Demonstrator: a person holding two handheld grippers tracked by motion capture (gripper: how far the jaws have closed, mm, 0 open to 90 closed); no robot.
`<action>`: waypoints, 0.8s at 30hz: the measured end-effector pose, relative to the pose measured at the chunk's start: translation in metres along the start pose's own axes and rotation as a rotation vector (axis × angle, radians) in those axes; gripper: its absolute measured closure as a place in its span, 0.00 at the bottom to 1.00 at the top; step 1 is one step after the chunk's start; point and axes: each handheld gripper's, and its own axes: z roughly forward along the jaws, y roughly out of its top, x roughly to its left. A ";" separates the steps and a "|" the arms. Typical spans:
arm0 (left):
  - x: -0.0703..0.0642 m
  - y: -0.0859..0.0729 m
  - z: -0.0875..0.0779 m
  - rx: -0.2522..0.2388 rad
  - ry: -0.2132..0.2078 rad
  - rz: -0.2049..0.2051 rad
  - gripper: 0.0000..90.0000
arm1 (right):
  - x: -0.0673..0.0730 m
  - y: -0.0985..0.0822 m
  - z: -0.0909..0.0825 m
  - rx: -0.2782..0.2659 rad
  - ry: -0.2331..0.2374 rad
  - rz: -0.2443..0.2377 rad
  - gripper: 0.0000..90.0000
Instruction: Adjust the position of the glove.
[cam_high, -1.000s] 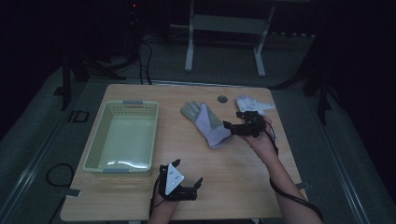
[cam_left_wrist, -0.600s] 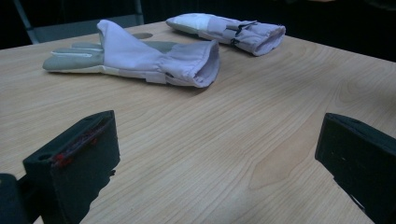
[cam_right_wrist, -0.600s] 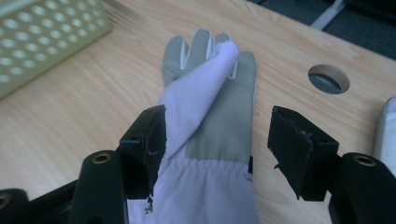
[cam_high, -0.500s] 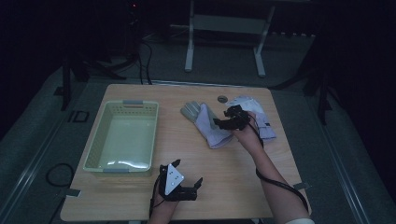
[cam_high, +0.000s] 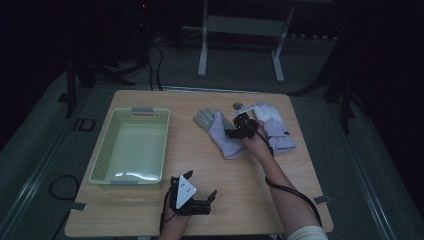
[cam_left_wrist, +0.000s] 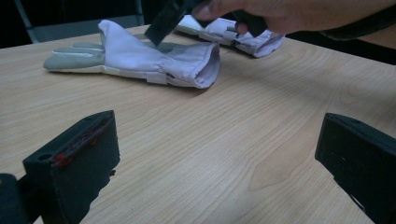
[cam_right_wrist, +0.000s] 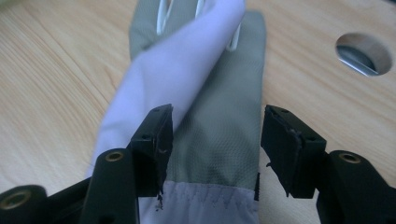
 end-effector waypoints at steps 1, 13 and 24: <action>0.000 0.000 0.000 0.000 0.000 0.000 0.00 | 0.000 -0.002 0.005 0.017 0.000 -0.011 0.51; 0.000 0.000 0.000 0.002 -0.001 0.004 0.00 | -0.002 -0.009 0.018 0.061 0.039 -0.006 0.73; 0.000 0.000 0.000 0.001 -0.009 0.000 0.00 | 0.002 -0.005 0.011 0.055 0.047 0.084 0.96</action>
